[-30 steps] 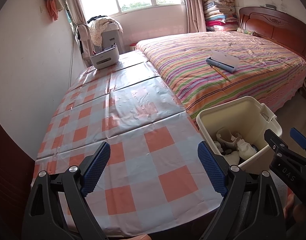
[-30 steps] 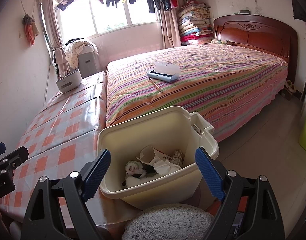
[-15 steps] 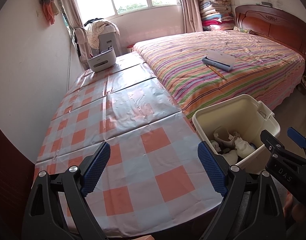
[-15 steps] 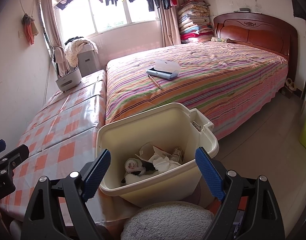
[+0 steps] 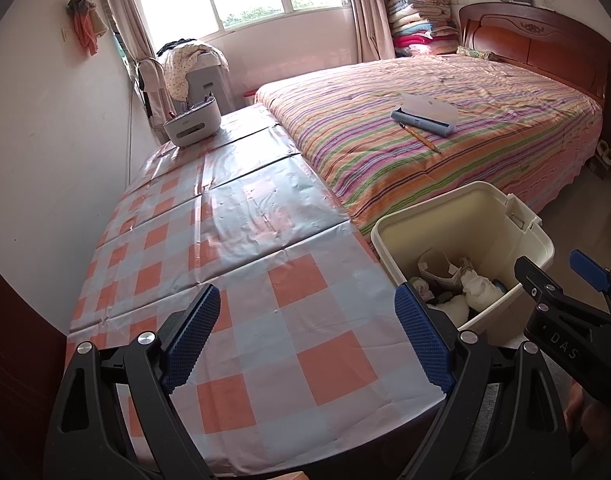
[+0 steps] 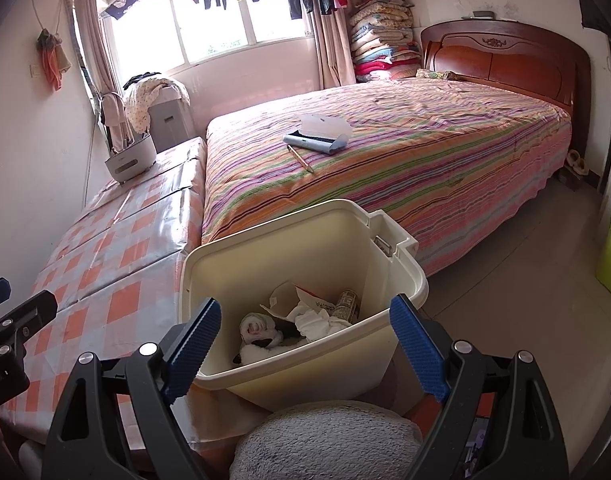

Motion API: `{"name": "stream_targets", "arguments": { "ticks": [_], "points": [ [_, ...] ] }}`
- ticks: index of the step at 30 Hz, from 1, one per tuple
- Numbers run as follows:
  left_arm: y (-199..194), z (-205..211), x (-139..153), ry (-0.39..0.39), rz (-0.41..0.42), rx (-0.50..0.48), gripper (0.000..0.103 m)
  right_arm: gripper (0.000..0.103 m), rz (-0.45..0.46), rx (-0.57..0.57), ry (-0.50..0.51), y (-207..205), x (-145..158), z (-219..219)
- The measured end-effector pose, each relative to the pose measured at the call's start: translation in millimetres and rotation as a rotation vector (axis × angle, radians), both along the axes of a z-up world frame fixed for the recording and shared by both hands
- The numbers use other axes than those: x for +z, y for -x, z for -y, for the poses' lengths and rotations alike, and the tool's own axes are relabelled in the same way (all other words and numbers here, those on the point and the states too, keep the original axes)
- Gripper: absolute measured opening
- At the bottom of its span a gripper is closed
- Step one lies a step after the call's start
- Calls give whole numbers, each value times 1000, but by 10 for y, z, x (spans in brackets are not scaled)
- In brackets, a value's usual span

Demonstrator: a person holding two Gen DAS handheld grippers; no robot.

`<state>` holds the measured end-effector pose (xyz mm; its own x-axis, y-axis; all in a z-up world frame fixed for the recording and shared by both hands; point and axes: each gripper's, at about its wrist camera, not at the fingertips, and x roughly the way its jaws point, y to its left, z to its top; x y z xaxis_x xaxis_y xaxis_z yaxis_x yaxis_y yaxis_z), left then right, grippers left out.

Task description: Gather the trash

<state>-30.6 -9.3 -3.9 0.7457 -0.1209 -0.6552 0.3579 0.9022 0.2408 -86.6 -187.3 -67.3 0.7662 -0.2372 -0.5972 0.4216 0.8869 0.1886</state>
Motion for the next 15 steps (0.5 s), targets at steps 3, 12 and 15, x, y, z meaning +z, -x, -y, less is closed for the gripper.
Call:
{"name": "stream_targets", "arguments": {
  "ticks": [3,12,15],
  "points": [
    [0,19,-9,-1,-4,-5,88,84,-1,-3,-2,-2,-6,18],
    [-2,107,-43,-5,-22,-33,88,84,-10,-13,-9,9,-44,82],
    [2,146,-60,-11,-27,-44,88,84,-13,-18,-14,17,-61,113]
  ]
}}
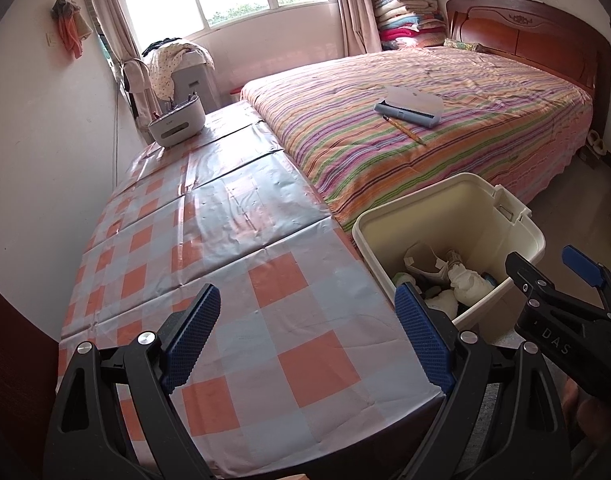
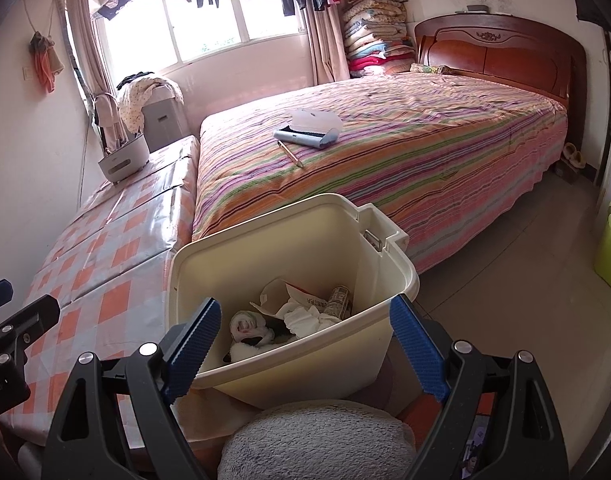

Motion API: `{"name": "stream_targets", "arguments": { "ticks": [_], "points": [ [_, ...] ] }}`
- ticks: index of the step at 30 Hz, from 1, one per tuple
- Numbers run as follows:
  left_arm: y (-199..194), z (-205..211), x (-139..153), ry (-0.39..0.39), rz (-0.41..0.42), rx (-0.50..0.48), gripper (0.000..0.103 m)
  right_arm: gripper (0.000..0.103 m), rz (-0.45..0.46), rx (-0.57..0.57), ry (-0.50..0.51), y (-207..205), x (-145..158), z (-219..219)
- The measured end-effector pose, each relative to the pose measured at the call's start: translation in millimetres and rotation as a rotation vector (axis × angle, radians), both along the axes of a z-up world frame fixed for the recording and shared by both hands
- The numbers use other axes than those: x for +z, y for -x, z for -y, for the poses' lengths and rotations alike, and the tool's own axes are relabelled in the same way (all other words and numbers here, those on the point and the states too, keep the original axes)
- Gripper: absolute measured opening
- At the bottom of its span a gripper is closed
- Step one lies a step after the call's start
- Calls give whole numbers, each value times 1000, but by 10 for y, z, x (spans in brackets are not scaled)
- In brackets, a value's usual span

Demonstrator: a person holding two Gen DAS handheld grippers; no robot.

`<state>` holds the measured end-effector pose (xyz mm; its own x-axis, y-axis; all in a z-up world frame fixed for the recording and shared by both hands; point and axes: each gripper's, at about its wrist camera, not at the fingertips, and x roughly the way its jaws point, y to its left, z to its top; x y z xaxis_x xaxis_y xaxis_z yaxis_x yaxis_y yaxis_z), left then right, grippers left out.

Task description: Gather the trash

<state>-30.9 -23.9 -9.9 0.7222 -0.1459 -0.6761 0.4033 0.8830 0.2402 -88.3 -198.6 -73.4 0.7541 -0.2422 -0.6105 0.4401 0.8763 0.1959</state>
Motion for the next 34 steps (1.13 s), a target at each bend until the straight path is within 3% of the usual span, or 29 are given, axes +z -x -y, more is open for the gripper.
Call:
{"name": "stream_targets", "arguments": {
  "ticks": [14,19,34],
  "points": [
    [16,144,-38,-23,4,-38,88,84,-7,-23,-11,35,-47,109],
    [89,187,-13,-18,55,-79,88,84,-11,-26,-14,30,-66,135],
    [-29,171,-62,10,-5,-62,88,84,-27,-32,-17,-12,-104,185]
  ]
}}
